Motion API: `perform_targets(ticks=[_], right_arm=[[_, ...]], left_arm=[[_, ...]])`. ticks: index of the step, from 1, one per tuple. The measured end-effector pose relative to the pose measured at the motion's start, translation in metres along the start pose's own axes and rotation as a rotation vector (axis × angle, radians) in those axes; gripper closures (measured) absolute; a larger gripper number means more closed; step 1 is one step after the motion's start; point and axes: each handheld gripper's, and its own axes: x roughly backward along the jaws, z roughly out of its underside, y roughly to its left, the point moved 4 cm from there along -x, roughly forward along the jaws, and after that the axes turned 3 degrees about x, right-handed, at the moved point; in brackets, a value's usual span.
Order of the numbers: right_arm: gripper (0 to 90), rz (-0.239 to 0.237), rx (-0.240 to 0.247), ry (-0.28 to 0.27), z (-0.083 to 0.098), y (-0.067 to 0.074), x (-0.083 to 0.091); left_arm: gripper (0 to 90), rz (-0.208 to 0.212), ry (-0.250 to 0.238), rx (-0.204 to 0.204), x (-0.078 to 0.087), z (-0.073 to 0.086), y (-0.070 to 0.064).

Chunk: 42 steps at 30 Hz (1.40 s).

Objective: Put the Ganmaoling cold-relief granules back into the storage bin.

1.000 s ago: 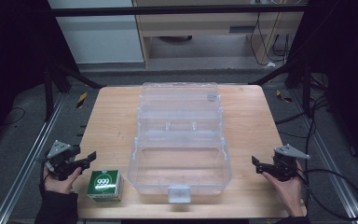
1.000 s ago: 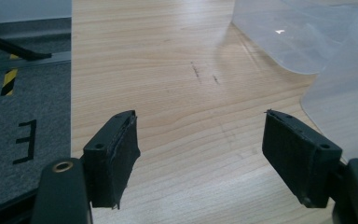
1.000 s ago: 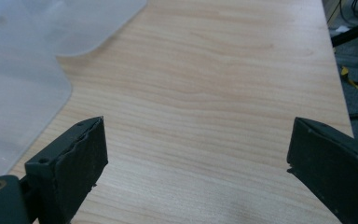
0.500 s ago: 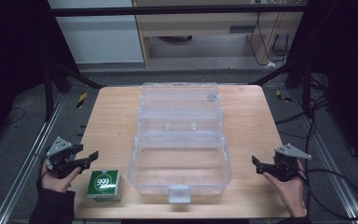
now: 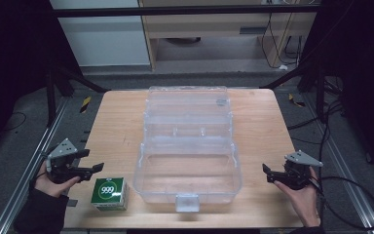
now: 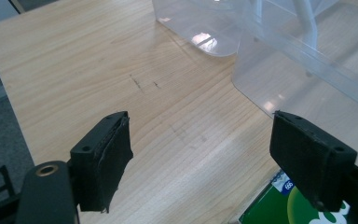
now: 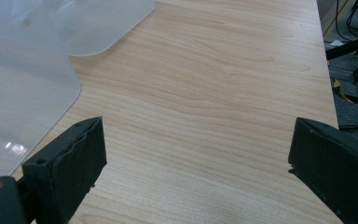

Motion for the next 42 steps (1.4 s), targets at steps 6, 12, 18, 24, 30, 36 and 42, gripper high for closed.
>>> perform_targets(ticks=[6, 12, 18, 24, 30, 36, 42], right_arm=[[3.7, -0.002, 0.003, 0.007, 0.000, 0.000, 0.000], [3.4, 0.005, 0.008, 0.009, 0.001, -0.001, 0.001], [3.3, 0.010, 0.011, 0.010, 0.002, -0.001, 0.001], [3.1, 0.011, 0.013, 0.016, 0.003, -0.002, 0.001], [2.9, 0.010, 0.009, 0.016, 0.004, -0.003, 0.001], [2.5, 0.007, 0.017, 0.029, 0.005, -0.001, 0.000], [2.3, 0.002, 0.012, 0.034, 0.006, -0.002, 0.000]], left_arm=[[17.6, 0.027, 0.037, -0.074, 0.006, -0.012, -0.005], [15.6, 0.077, 0.059, -0.137, 0.011, -0.022, -0.012], [15.4, 0.094, 0.118, -0.218, 0.017, -0.027, -0.014], [15.3, 0.127, 0.172, -0.294, 0.017, -0.025, -0.019], [15.0, 0.171, 0.231, -0.372, 0.015, -0.019, -0.026], [13.0, 0.211, 0.286, -0.426, 0.013, -0.015, -0.031], [10.4, 0.239, 0.332, -0.465, 0.010, -0.010, -0.036]])
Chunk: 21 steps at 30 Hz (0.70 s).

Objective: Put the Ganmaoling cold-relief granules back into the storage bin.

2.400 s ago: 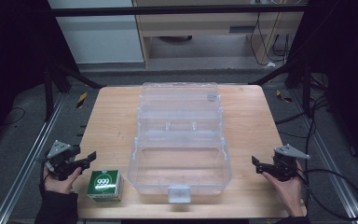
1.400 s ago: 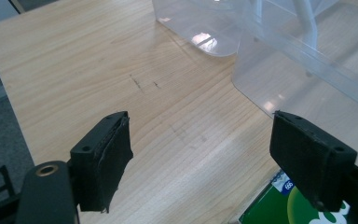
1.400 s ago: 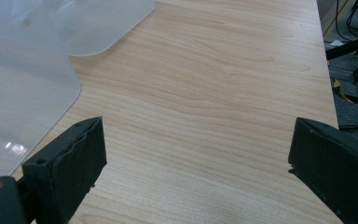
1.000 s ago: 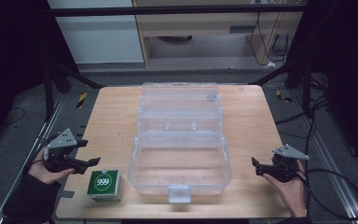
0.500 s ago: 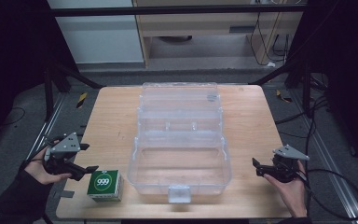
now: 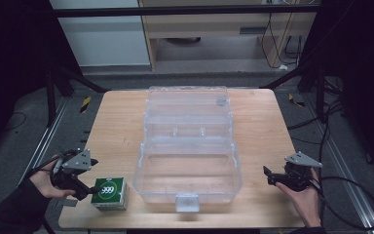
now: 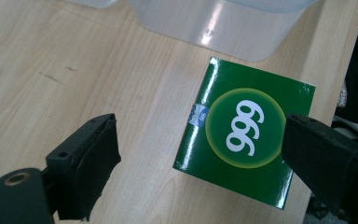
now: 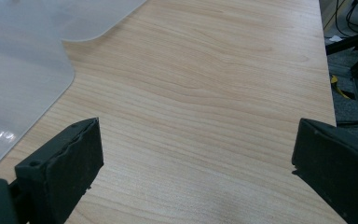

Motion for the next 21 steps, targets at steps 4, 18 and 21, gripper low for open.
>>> perform_targets(ticks=[4, 18, 21], right_arm=[[2.1, -0.001, 0.004, 0.004, 0.000, 0.000, -0.001], [1.3, -0.002, 0.016, 0.017, 0.002, 0.000, -0.002], [1.2, -0.003, 0.018, 0.021, 0.003, 0.000, -0.002]], left_arm=[[9.1, 0.014, 0.030, -0.019, -0.004, 0.000, -0.002], [4.6, 0.057, 0.119, -0.083, -0.021, -0.002, -0.017], [4.3, 0.058, 0.125, -0.084, -0.025, -0.002, -0.018]])
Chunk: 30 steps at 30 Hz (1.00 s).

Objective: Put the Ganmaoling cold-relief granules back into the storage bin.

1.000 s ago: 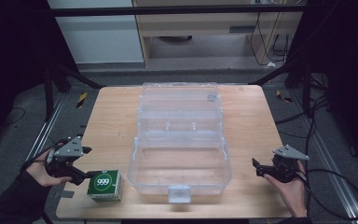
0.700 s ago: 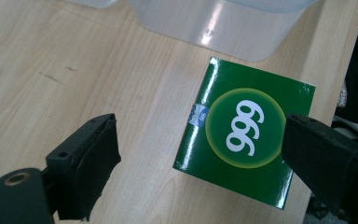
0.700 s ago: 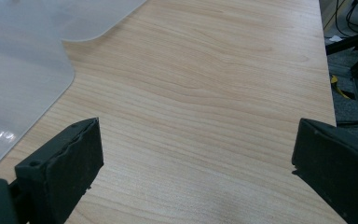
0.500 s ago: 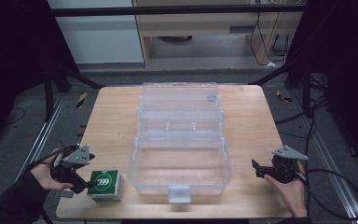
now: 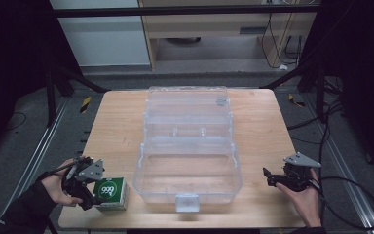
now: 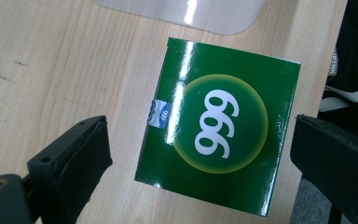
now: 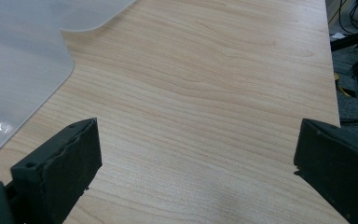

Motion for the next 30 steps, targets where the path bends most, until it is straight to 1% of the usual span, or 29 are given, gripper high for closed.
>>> perform_targets(ticks=[4, 5, 10, 15, 18, 29, 30], right_arm=[[1.2, -0.004, -0.003, 0.005, 0.000, 0.001, 0.000], [1.2, -0.001, 0.006, 0.006, 0.001, 0.000, -0.001], [1.1, -0.007, 0.008, 0.008, 0.001, 0.001, -0.001], [1.0, -0.009, 0.014, 0.017, 0.002, 0.002, -0.002], [1.0, -0.010, 0.015, 0.018, 0.002, 0.003, -0.003], [1.0, -0.012, 0.023, 0.026, 0.003, 0.003, -0.005], [1.0, -0.011, 0.029, 0.027, 0.003, 0.003, -0.005]], left_arm=[[3.7, 0.003, 0.008, -0.004, -0.004, 0.000, 0.000], [3.7, 0.006, 0.010, -0.006, -0.005, 0.000, -0.001], [3.7, 0.023, 0.025, -0.020, -0.012, 0.000, -0.003], [3.7, 0.030, 0.032, -0.027, -0.018, -0.001, -0.005], [3.8, 0.038, 0.050, -0.032, -0.023, -0.001, -0.004], [5.0, 0.074, 0.086, -0.040, -0.040, -0.002, -0.003], [5.1, 0.080, 0.089, -0.033, -0.041, -0.002, -0.004]])
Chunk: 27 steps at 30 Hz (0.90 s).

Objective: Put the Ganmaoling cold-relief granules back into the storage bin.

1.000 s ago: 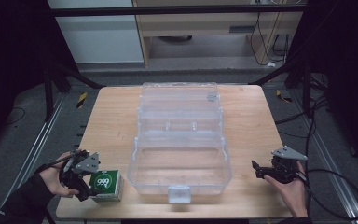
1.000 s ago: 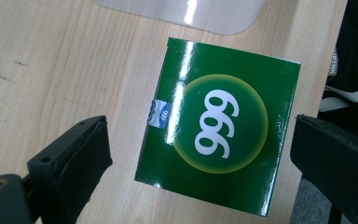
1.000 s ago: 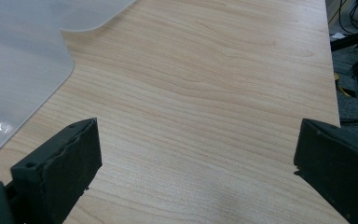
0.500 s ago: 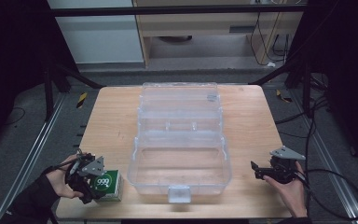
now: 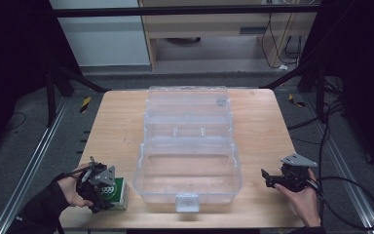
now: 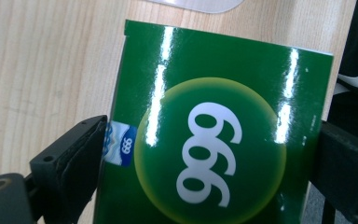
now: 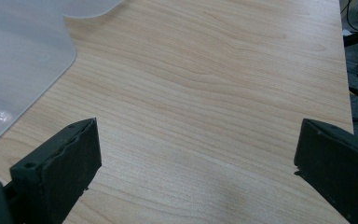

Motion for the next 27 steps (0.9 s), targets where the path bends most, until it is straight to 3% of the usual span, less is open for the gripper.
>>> perform_targets(ticks=[15, 27], right_arm=[[1.0, -0.008, 0.003, 0.009, 0.0005, 0.0016, -0.0009], [1.1, -0.012, 0.005, 0.011, 0.0010, 0.0018, -0.0014]], left_arm=[[9.7, 0.018, 0.036, -0.025, -0.0085, -0.0040, 0.0001], [14.3, 0.016, 0.053, 0.016, -0.0032, -0.0035, -0.0006]])
